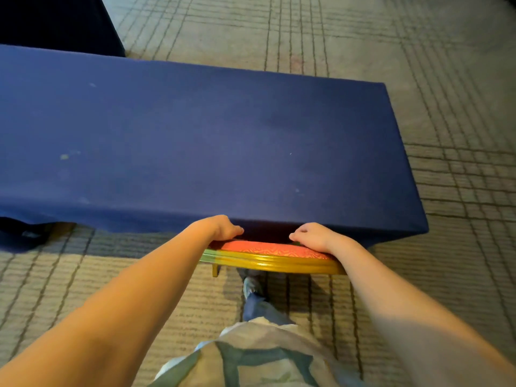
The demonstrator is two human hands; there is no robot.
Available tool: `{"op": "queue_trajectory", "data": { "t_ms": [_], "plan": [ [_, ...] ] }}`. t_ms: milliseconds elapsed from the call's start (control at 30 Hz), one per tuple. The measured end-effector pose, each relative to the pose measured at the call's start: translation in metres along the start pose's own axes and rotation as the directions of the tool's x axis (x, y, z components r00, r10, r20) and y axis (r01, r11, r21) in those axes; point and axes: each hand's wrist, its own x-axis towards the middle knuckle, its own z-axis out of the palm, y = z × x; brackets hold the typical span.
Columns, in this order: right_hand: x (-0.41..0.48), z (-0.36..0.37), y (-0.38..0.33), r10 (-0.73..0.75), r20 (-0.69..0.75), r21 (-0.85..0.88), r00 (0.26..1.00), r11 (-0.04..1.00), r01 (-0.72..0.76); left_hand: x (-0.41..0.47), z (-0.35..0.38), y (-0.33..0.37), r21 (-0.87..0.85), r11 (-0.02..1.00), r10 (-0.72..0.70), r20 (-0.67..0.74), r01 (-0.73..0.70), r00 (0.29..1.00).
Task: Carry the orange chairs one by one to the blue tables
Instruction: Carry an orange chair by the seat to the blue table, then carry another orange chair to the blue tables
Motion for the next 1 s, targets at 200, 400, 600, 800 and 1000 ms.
{"op": "queue_trajectory", "data": {
  "t_ms": [200,400,600,800,1000],
  "plan": [
    [-0.055,0.008,-0.01,-0.056,-0.206,0.112,0.977,0.99,0.081,-0.048,-0.003,0.004,-0.072,0.98,0.164,-0.222,-0.184,0.961],
    [-0.102,0.042,-0.005,-0.055,-0.533,0.181,0.845,0.968,0.177,-0.099,0.016,0.01,-0.116,0.91,0.307,-0.455,-0.398,0.836],
    [-0.145,0.062,0.007,-0.014,-0.655,0.302,0.755,0.911,0.279,-0.142,0.048,0.023,-0.095,0.849,0.385,-0.562,-0.52,0.732],
    [-0.194,0.07,0.041,0.098,-0.752,0.41,0.651,0.843,0.347,-0.161,0.074,0.054,-0.151,0.756,0.45,-0.586,-0.637,0.674],
    [-0.229,0.053,0.1,0.253,-0.768,0.519,0.589,0.785,0.339,-0.172,0.098,0.117,-0.17,0.635,0.613,-0.483,-0.753,0.626]
  ]
}}
